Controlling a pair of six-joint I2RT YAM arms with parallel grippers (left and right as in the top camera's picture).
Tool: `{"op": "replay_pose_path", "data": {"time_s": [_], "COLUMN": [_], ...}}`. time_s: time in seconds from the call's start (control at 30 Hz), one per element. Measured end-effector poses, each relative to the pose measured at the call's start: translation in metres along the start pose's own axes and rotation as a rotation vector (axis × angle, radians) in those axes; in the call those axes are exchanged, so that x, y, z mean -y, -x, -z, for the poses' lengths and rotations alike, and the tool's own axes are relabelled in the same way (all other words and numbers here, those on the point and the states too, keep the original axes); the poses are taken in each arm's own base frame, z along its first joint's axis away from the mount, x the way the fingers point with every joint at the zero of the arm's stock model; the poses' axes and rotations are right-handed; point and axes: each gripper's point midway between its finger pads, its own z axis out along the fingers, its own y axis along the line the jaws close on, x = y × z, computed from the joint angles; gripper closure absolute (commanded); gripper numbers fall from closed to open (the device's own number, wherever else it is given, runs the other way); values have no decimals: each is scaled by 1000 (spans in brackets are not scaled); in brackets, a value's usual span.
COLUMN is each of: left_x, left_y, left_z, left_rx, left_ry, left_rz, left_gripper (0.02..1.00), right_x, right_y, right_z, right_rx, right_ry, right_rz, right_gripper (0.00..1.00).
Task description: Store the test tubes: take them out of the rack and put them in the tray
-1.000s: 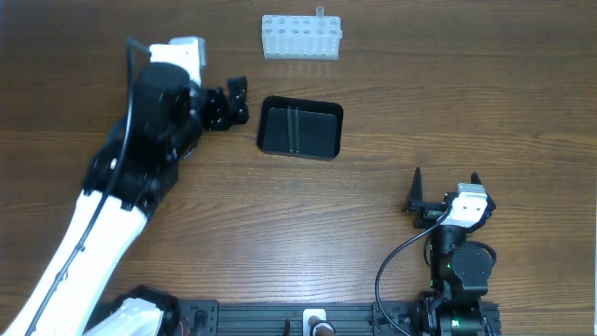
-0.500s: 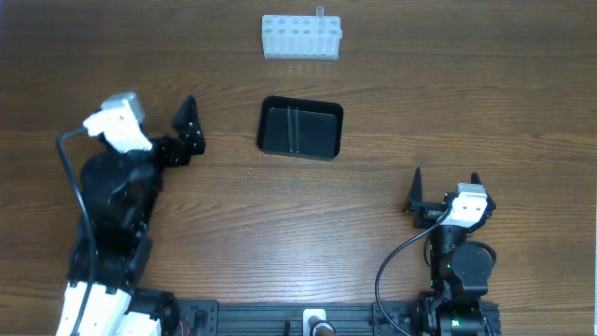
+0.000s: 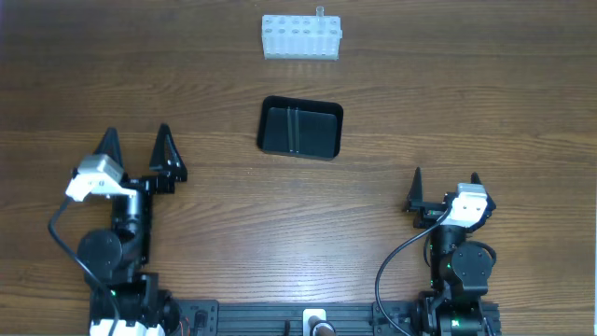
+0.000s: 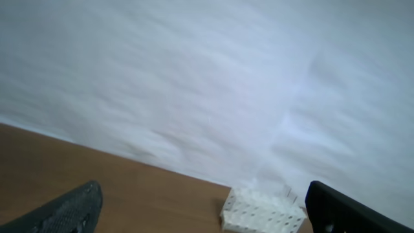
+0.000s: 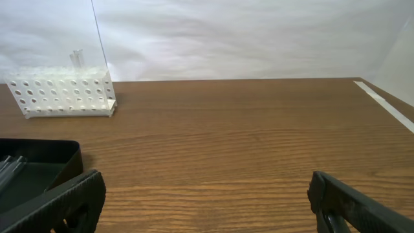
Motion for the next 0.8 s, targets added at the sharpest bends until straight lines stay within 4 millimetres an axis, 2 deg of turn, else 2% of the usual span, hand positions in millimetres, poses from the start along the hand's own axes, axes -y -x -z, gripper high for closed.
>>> {"op": "replay_pose_path", "data": {"time_s": [0.1,0.3,0.53,0.8], "left_x": [-7,-23,-33,-44], "left_y": [-8,-6,-10,-41], "left_z": [10,24,28,31], "left_rx": [14,84,100,-25], "left_ry": [8,45,72,117], "left_rz": [-6,-19,-33,-45], "left_gripper": [23,20,20,20], "right_x": [0,0,0,0], "right_y": [0,0,0,0], "right_z": [0,0,0,0], "right_rx": [0,0,0,0], "right_ry": [0,0,0,0], "right_rz": [0,0,0,0], "right_gripper": [7,9,7,9]}}
